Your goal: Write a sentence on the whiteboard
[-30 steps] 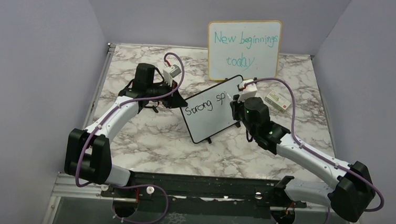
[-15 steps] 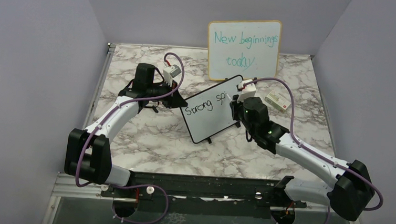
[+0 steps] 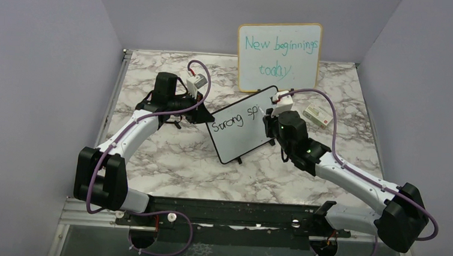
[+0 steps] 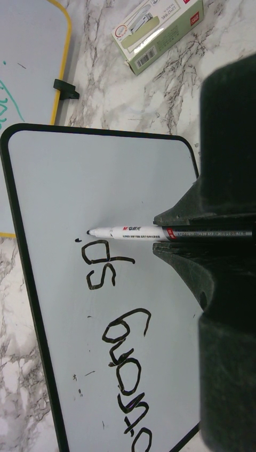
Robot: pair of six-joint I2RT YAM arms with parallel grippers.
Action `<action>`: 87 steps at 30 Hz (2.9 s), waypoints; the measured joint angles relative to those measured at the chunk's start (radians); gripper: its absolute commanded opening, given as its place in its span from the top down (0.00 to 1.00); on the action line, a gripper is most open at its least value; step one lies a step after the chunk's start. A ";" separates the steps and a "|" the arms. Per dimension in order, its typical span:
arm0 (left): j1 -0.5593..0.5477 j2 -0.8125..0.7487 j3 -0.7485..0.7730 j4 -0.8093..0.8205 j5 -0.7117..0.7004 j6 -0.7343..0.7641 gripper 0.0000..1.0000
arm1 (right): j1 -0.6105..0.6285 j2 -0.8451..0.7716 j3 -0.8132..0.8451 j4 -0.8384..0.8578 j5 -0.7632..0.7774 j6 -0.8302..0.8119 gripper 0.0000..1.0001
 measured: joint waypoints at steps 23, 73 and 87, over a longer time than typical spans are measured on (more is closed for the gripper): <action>0.000 0.000 0.000 0.000 -0.003 0.000 1.00 | 0.000 0.000 0.000 -0.031 0.002 0.028 1.00; -0.003 0.000 0.005 -0.008 -0.007 0.000 1.00 | 0.000 -0.013 -0.010 0.022 0.049 -0.004 1.00; -0.003 0.000 0.005 -0.008 -0.009 0.001 1.00 | 0.000 0.015 -0.005 0.034 0.047 -0.019 1.00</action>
